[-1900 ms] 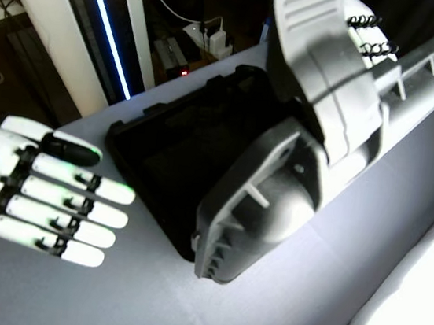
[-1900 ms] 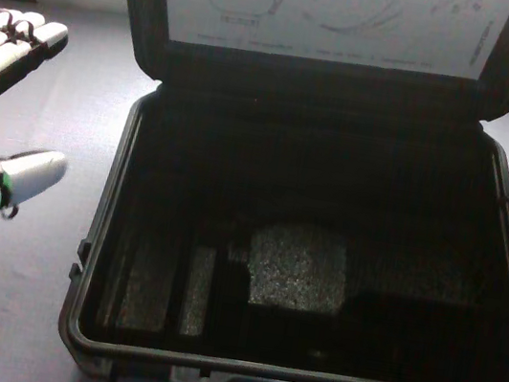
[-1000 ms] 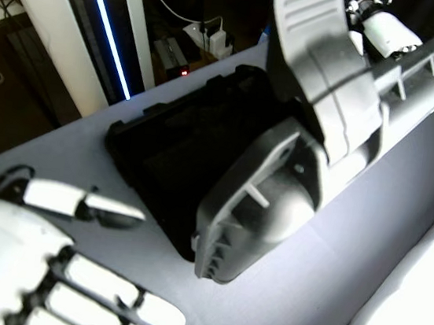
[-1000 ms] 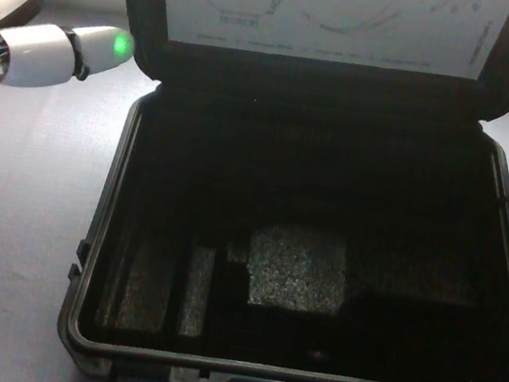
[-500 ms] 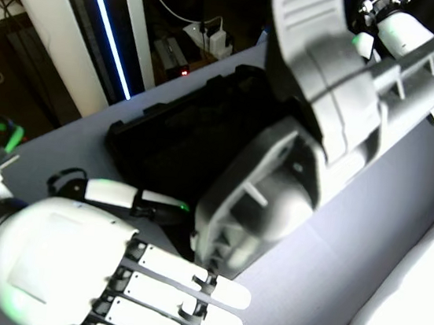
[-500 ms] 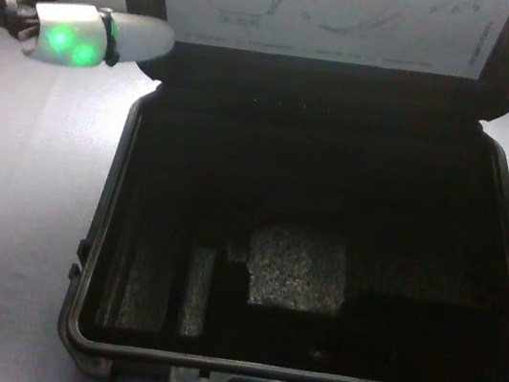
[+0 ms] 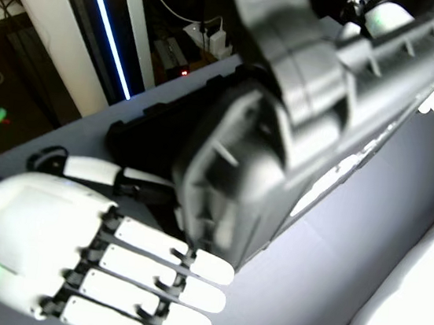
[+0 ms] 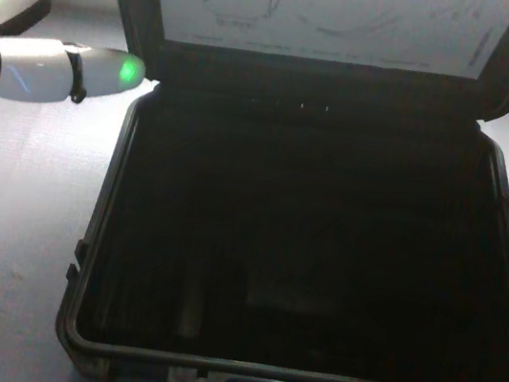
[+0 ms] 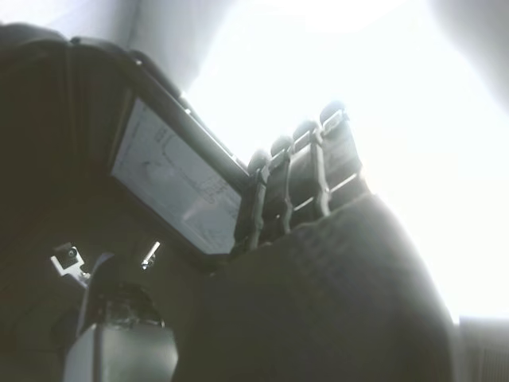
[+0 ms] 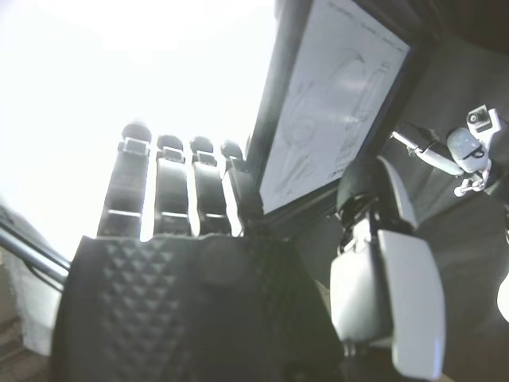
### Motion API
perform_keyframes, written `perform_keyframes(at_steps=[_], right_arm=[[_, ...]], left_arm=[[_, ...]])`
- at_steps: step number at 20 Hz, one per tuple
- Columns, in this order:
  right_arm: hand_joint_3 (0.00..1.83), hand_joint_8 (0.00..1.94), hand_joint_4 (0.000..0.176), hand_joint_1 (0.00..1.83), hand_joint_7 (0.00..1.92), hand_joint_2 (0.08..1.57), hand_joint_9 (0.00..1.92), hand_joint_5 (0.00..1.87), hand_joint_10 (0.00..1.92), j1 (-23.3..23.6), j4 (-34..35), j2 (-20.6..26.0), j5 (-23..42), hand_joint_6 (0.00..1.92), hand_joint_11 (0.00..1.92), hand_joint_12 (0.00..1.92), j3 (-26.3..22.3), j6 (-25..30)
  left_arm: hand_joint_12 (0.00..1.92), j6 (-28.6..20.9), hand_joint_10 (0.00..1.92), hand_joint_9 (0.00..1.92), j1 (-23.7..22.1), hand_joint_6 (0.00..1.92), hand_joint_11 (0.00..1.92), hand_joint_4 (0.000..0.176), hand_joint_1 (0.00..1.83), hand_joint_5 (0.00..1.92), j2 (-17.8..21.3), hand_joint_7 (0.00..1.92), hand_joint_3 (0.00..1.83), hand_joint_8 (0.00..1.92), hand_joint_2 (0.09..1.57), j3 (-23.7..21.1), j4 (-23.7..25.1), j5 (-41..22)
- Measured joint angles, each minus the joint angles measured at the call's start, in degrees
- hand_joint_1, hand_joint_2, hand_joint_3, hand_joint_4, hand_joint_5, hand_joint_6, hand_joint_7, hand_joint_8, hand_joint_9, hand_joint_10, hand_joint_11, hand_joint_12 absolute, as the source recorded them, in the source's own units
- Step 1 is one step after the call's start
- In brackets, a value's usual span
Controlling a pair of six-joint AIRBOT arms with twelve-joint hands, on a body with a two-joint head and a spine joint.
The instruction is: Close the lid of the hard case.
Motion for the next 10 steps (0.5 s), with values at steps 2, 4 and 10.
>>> perform_keyframes(at_steps=[2, 4, 10], right_arm=[[0.0, 0.0, 0.044, 0.12, 0.08, 1.23, 0.05, 0.09, 0.01, -1.36, 0.04, 0.07, 1.01, 0.0, 0.07, 0.07, -0.83, 0.02], [0.0, 0.0, 0.015, 0.11, 0.09, 1.23, 0.06, 0.09, 0.01, -2.69, -0.15, 0.13, 1.42, 0.0, 0.07, 0.07, -1.33, 0.04], [0.0, 0.0, 0.005, 0.14, 0.1, 1.25, 0.09, 0.1, 0.0, -7.45, 0.02, 0.94, 3.45, 0.0, 0.09, 0.08, -3.74, 0.48]], left_arm=[[0.02, -0.07, 0.01, 0.01, 1.66, 0.0, 0.03, 0.0, 0.0, 0.05, 1.22, 0.04, 0.01, 0.01, 1.11, -1.68, 0.79, -1.79], [0.01, -0.46, 0.0, 0.02, 3.06, 0.0, 0.03, 0.0, 0.0, 0.06, 2.23, 0.04, 0.01, 0.0, 1.1, -3.13, 1.33, -3.06], [0.03, -0.81, 0.01, 0.04, 6.38, 0.0, 0.07, 0.0, 0.0, 0.06, 4.66, 0.05, 0.0, 0.01, 1.11, -6.19, 2.99, -6.23]])
